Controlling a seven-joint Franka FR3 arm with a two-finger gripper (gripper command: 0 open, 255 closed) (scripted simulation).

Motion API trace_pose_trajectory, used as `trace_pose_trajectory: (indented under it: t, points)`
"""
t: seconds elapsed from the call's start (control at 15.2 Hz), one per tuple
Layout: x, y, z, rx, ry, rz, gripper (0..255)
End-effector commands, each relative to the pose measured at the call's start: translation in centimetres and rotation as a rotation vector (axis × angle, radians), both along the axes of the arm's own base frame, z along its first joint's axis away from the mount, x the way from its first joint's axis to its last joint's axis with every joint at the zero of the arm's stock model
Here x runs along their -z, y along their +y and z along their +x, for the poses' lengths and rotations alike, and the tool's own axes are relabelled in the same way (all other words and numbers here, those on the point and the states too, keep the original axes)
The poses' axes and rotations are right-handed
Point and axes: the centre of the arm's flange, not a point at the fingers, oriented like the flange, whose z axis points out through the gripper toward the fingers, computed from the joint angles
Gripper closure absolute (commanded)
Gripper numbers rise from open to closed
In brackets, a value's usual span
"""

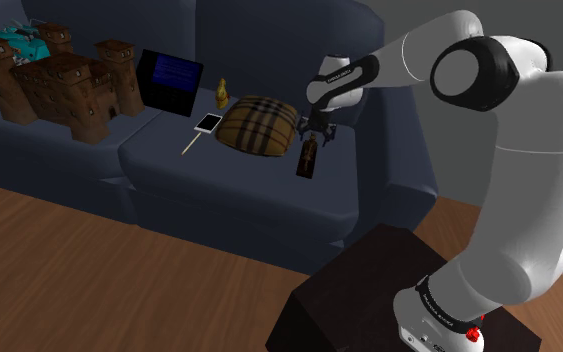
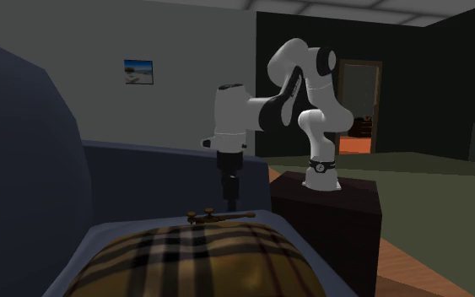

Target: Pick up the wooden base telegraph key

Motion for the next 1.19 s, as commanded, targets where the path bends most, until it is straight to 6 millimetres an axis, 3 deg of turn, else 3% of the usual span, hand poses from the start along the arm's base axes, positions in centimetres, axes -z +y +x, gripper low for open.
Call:
trace_pose_trajectory:
  t: [0.0, 0.4, 0.53, 0.59, 1.12]
  points:
    - [1.3, -0.6, 0.7, 0.013, 0.001, 0.002, 0]
    - [4.8, -0.6, 0.7, 0.013, 0.001, 0.002, 0]
    - [4.8, -0.6, 0.7, 0.013, 0.001, 0.002, 0]
    - [4.8, -0.5, 0.7, 0.013, 0.001, 0.002, 255]
    - [4.9, -0.6, 0.8, 0.013, 0.001, 0.002, 255]
